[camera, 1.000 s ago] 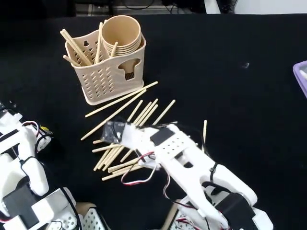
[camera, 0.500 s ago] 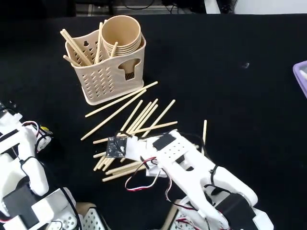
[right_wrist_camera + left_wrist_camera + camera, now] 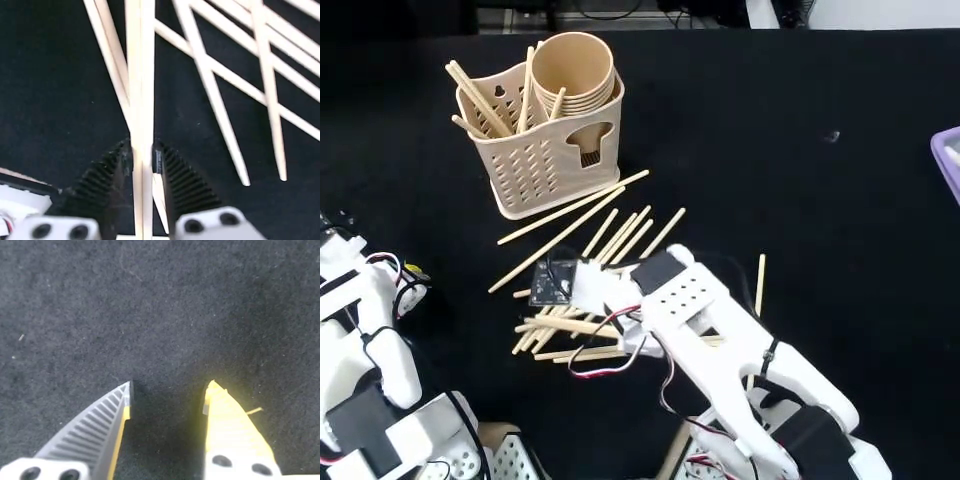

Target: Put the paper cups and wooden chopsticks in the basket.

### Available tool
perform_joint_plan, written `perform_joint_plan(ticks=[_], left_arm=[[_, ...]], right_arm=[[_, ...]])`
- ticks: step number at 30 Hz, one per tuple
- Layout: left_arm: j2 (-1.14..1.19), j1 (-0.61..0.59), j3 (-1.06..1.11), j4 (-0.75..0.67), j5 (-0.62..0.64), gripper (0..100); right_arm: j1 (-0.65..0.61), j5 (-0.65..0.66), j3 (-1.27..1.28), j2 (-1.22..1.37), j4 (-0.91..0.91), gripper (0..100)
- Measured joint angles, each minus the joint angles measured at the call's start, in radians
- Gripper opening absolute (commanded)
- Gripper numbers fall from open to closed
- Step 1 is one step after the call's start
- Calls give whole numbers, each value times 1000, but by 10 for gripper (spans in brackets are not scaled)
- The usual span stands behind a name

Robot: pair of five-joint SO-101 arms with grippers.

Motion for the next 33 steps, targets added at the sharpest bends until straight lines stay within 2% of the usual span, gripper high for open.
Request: perform_joint_plan(ticks=[6,10,12,18,24,29,33], left_arm=[[0,0,0,0,0,238],[0,0,0,0,0,238],[0,0,0,0,0,238],[0,0,0,0,0,238],[0,0,0,0,0,238],[0,0,0,0,0,238],[0,0,0,0,0,238]], right_arm=[[0,-68,-112,-57,84,10],[-44,-184,-226,-229,112,11],[-61,-253,-252,-324,48,11],[-64,-491,-255,-414,-400,11],[-64,-758,-255,-285,-961,11],[-64,-798,-255,-104,-1343,11],[-64,-799,-295,41,-1536,11]])
